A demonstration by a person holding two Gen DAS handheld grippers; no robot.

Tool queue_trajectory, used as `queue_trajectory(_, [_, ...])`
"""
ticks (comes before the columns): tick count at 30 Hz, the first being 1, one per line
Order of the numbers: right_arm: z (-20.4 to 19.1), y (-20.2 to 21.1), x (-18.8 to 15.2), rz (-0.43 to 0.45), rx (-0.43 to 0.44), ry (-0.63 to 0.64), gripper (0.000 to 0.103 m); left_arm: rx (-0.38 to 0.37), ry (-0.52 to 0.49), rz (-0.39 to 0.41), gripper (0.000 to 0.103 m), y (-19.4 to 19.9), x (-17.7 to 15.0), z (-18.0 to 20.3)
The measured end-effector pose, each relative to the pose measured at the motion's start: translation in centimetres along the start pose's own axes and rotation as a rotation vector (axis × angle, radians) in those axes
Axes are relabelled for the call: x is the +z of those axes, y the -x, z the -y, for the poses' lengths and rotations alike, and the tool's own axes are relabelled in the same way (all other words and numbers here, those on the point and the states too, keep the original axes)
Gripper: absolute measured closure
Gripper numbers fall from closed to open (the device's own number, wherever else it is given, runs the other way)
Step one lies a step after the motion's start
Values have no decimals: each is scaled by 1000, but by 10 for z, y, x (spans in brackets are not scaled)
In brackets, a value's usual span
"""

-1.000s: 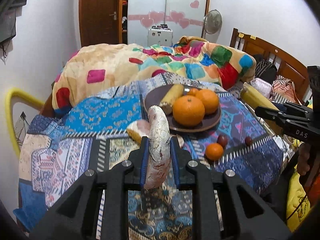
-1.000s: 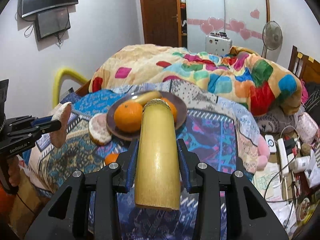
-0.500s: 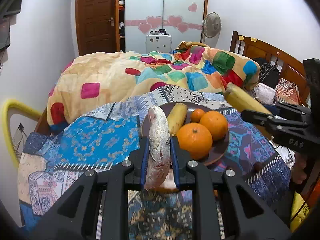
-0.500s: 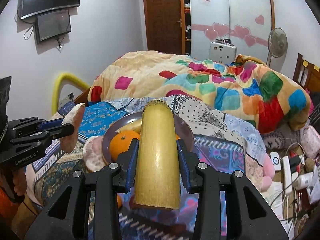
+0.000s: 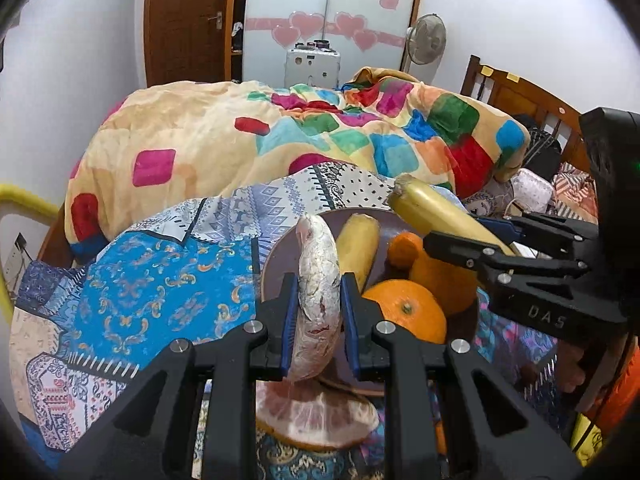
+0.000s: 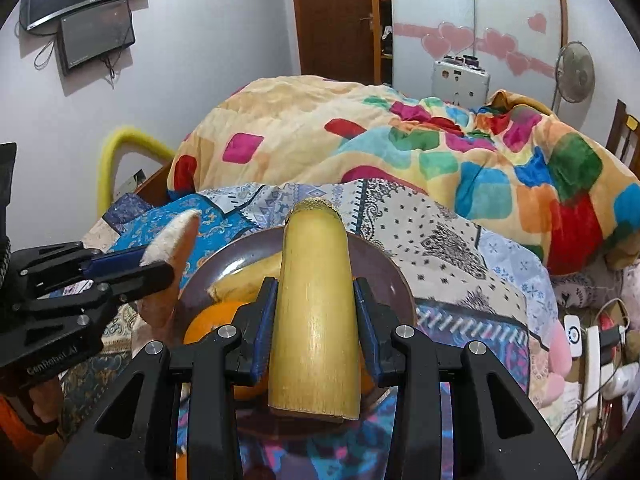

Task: Organize fruits
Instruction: 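Carry the yellow squash onto the plate with the right tool while the left tool carries the pomelo peel there, then open both tools to release the squash and peel on the plate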

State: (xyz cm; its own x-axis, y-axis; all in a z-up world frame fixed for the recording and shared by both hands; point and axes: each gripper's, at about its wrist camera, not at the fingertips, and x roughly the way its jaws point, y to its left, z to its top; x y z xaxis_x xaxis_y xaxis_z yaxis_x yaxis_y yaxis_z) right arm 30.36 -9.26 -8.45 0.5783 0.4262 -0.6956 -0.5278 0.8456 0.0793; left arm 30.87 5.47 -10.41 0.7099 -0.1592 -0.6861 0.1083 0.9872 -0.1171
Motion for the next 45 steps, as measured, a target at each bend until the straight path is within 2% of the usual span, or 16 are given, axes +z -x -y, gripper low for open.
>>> queue_trajectory(5, [-4, -15, 3, -36, 16, 14, 69, -5, 6, -12, 82, -9, 6, -2])
queue_trajectory(9, [-6, -15, 6, -30, 17, 25, 69, 3, 12, -23, 82, -15, 9, -3])
queue_trajectory(17, [-7, -14, 2, -56, 48, 36, 68, -48, 1, -74, 82, -28, 8, 5])
queue_trajectory(23, [-12, -7, -5, -56, 64, 43, 68, -48, -6, -58, 82, -18, 8, 9])
queue_trajectory(32, [-15, 21, -7, -1, 49, 61, 68, -18, -42, -17, 82, 15, 5, 17])
queue_trajectory(36, [-14, 33, -10, 15, 40, 64, 68, -6, -63, -1, 74, 30, -1, 20])
queue_trajectory(40, [-13, 43, -14, 29, 33, 63, 66, 33, -87, 20, 53, 41, -8, 18])
queue_trajectory(45, [-9, 51, -24, 33, 20, 67, 64, 41, -57, -12, 46, 41, -18, 2])
